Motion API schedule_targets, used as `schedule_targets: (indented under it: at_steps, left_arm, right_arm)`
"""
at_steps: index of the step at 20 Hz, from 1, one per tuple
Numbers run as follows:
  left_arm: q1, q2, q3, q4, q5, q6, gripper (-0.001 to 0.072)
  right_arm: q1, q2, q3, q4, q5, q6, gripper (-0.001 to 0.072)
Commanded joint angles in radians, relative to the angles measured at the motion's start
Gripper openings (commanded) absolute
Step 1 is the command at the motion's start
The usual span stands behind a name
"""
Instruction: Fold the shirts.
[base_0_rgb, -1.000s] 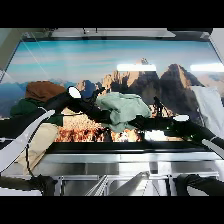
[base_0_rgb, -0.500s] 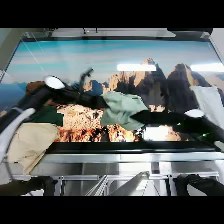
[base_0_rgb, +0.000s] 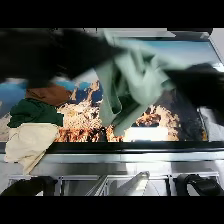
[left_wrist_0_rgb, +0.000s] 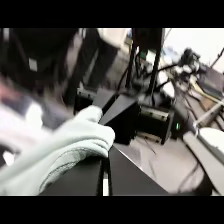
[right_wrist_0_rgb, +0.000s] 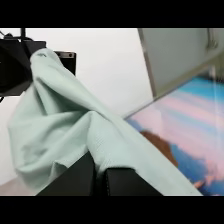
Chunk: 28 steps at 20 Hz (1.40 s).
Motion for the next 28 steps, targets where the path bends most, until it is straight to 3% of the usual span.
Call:
schedule_targets:
  at_steps: [1, 3, 6, 15, 16, 17, 18, 19, 21, 22, 23, 25, 26, 27, 28]
  left_arm:
    - [-0.029, 0.07, 0.144, 0.146, 0.117, -0.032, 0.0021]
    - [-0.028, 0.019, 0.17, 0.286, 0.095, -0.126, 0.0022]
    - [-0.016, -0.136, 0.168, 0.396, 0.022, -0.19, 0.0022]
    - [0.264, -0.626, 0.168, 0.396, -0.227, -0.208, 0.0021]
    - [0.292, -0.671, 0.168, 0.396, -0.25, -0.208, 0.0024]
    - [0.321, -0.708, 0.168, 0.397, -0.271, -0.208, 0.026]
    - [0.349, -0.736, 0.168, 0.396, -0.289, -0.209, 0.0464]
    - [0.38, -0.757, 0.169, 0.398, -0.306, -0.214, 0.0704]
    - [0.444, -0.774, 0.168, 0.416, -0.356, -0.224, 0.0712]
    - [0.468, -0.775, 0.167, 0.455, -0.398, -0.244, 0.0711]
    - [0.485, -0.775, 0.166, 0.514, -0.449, -0.263, 0.0712]
    - [0.493, -0.76, 0.105, 0.602, -0.5, -0.266, 0.0711]
    - [0.49, -0.743, 0.044, 0.624, -0.5, -0.265, 0.0712]
    - [0.477, -0.726, -0.032, 0.626, -0.49, -0.261, 0.0711]
    - [0.457, -0.71, -0.108, 0.625, -0.475, -0.249, 0.0711]
  right_arm:
    - [-0.002, 0.049, 0.121, -0.025, -0.095, -0.002, 0.0023]
    - [-0.001, -0.016, 0.123, -0.046, -0.101, -0.001, 0.0024]
    - [-0.001, -0.204, 0.123, -0.053, -0.071, 0.009, 0.0024]
    - [-0.001, -0.879, 0.123, -0.088, -0.121, 0.006, 0.0026]
    - [-0.002, -0.924, 0.123, -0.074, -0.129, 0.001, 0.0137]
    - [-0.005, -0.954, 0.124, -0.063, -0.129, -0.006, 0.0375]
    - [-0.01, -0.969, 0.124, -0.065, -0.126, -0.006, 0.0441]
    - [-0.022, -0.969, 0.124, -0.072, -0.115, -0.002, 0.0439]
    - [-0.07, -0.948, 0.124, -0.115, -0.044, 0.04, 0.0391]
    - [-0.1, -0.933, 0.123, -0.156, 0.009, 0.081, 0.0202]
    - [-0.129, -0.918, 0.123, -0.208, 0.071, 0.125, 0.0164]
    - [-0.167, -0.89, 0.113, -0.309, 0.205, 0.197, 0.0159]
    - [-0.174, -0.87, 0.088, -0.335, 0.254, 0.217, 0.0116]
    - [-0.177, -0.843, 0.044, -0.356, 0.283, 0.233, 0.0026]
    - [-0.176, -0.811, -0.012, -0.372, 0.293, 0.25, 0.0025]
